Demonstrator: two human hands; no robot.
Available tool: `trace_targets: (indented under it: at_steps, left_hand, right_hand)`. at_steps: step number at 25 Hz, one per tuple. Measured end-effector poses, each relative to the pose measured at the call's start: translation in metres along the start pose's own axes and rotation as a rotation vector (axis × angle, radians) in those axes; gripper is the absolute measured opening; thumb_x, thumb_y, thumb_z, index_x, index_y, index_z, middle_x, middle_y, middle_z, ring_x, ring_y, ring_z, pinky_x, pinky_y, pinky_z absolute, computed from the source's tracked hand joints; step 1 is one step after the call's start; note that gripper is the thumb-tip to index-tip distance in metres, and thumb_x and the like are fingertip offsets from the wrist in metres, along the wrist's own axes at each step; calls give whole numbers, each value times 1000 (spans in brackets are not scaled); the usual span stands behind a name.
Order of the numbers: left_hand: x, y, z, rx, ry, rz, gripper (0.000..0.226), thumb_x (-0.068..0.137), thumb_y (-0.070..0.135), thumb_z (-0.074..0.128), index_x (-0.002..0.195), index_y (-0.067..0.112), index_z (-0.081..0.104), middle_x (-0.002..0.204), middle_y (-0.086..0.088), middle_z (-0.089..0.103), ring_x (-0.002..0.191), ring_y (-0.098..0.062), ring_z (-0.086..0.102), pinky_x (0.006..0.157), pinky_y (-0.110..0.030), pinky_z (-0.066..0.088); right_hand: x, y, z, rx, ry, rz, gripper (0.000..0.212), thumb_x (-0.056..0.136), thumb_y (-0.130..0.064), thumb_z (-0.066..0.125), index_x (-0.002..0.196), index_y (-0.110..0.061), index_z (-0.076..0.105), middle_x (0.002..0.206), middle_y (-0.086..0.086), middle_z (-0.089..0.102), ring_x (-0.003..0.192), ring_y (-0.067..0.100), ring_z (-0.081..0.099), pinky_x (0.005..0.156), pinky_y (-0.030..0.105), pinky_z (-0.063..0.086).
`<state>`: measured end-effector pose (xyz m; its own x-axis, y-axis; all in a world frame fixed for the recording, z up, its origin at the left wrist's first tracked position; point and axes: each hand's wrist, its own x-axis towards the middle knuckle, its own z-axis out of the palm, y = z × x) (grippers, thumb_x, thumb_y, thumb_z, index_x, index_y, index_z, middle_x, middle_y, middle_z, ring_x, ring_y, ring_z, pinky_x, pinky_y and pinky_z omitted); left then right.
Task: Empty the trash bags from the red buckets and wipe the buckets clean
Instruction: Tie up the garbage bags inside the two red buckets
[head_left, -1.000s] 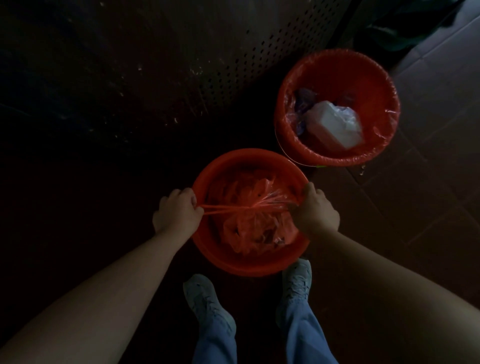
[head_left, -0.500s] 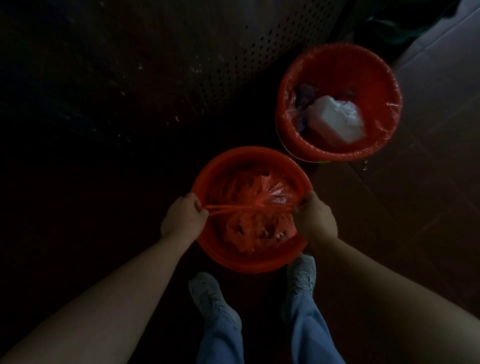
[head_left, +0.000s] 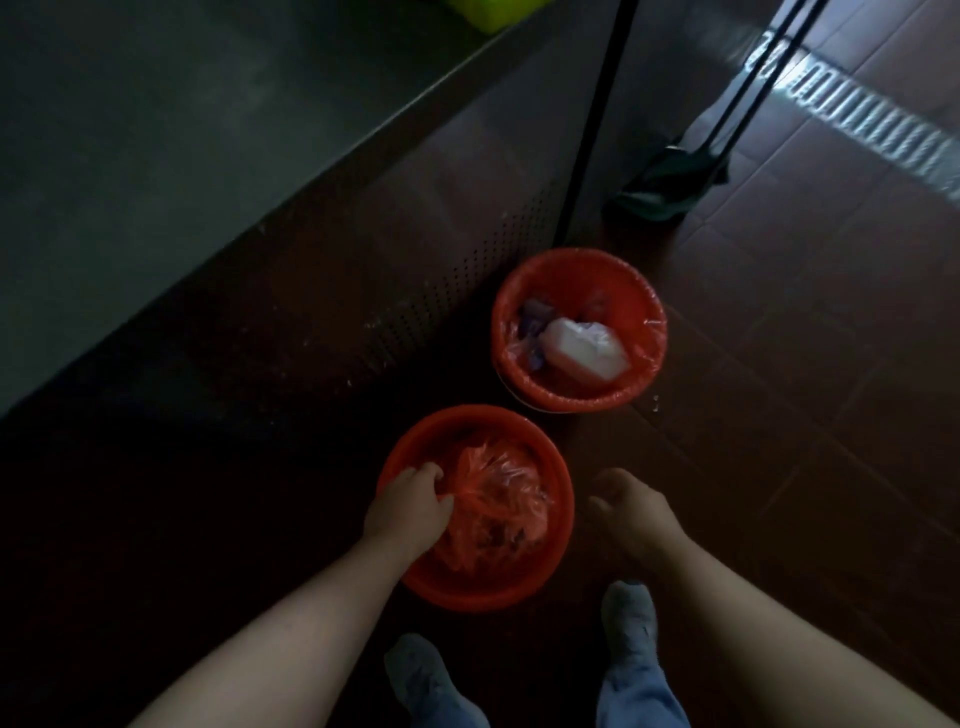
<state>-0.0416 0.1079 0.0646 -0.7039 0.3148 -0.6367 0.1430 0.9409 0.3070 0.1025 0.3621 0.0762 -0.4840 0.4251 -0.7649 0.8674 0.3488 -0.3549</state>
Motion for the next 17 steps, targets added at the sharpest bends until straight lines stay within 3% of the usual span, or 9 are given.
trace_targets:
  at_steps: [5, 10, 14, 17]
  left_hand:
    - [3, 83, 11, -45, 54, 33, 41, 91, 38, 61, 130, 24, 56, 124, -4, 59, 120, -26, 56, 99, -37, 47]
    - [5, 170, 19, -92, 104, -38, 35, 93, 36, 58, 124, 22, 60, 119, -4, 63, 117, -27, 58, 101, -38, 45]
    - [12, 235, 9, -173, 148, -102, 31, 95, 32, 57, 123, 20, 61, 118, -3, 66, 118, -27, 59, 93, -34, 44]
    - [26, 264, 4, -231, 150, -110, 25, 94, 29, 58, 116, 18, 62, 111, -4, 67, 111, -27, 61, 91, -34, 47]
  right_hand:
    - [12, 29, -56, -13, 80, -36, 42, 97, -32, 64, 137, -21, 57, 130, 3, 65, 116, 21, 62, 88, 26, 47]
    - [23, 59, -140, 9, 126, -81, 34, 96, -32, 64, 128, -21, 63, 121, 3, 70, 110, 21, 64, 86, 27, 48]
    - [34, 66, -211, 7, 123, -99, 23, 96, -33, 63, 117, -23, 66, 113, 3, 70, 100, 20, 65, 83, 32, 53]
    - [50, 62, -249, 4, 143, -109, 23, 96, -33, 63, 115, -22, 69, 122, 1, 69, 105, 20, 65, 78, 27, 48]
